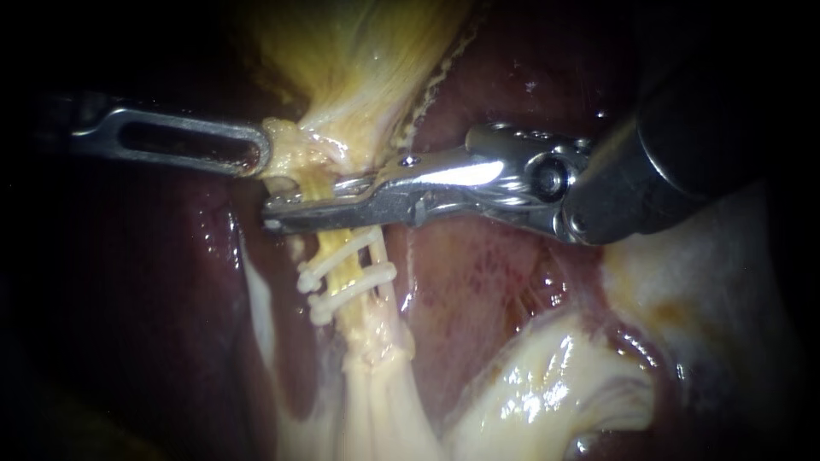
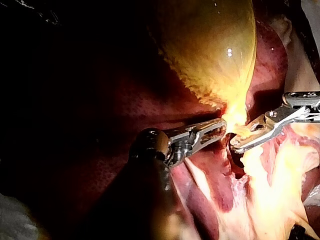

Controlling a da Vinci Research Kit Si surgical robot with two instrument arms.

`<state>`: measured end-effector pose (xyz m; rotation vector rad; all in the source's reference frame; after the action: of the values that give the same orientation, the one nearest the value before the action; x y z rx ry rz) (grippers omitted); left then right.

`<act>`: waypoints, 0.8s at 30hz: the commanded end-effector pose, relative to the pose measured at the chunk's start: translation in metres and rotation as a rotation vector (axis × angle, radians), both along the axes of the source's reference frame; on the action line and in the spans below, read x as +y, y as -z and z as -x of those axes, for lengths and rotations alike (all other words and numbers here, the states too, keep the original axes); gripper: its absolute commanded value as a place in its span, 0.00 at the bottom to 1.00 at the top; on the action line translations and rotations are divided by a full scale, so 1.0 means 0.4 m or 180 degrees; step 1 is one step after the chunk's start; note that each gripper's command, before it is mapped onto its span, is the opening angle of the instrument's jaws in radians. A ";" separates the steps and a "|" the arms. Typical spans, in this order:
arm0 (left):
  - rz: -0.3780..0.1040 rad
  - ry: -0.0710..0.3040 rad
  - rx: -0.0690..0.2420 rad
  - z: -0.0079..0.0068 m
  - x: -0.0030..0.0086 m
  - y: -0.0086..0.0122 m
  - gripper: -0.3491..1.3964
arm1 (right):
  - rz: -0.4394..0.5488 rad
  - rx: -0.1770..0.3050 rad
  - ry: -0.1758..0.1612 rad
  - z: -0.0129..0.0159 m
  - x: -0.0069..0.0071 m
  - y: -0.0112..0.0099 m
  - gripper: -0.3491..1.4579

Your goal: Going back third clip left tube

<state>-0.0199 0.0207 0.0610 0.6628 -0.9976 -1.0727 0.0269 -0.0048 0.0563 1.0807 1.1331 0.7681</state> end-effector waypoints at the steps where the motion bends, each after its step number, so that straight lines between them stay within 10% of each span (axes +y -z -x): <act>1: 0.0000 0.0000 0.0000 -0.0001 0.0000 0.0000 0.00 | 0.0000 0.0000 -0.0001 0.0000 0.0000 0.0000 0.00; 4: 0.0000 0.0000 0.0000 -0.0002 -0.0001 0.0000 0.00 | 0.0000 0.0000 -0.0001 0.0000 0.0001 0.0000 0.00; 10: 0.0000 -0.0001 -0.0001 -0.0002 -0.0001 0.0000 0.00 | 0.0181 0.0039 0.0009 -0.0021 -0.0014 -0.0017 0.42; 14: 0.0001 -0.0001 -0.0001 -0.0003 -0.0001 0.0000 0.00 | 0.0349 0.0063 0.0001 -0.0039 -0.0028 -0.0035 0.46; 24: 0.0002 -0.0003 -0.0002 -0.0007 -0.0003 -0.0001 0.00 | 0.1245 -0.0136 -0.0417 0.0006 -0.0061 -0.0058 0.47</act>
<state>-0.0196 0.0206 0.0610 0.6631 -0.9982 -1.0716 0.0261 -0.0073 0.0586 0.6273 1.2731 0.6017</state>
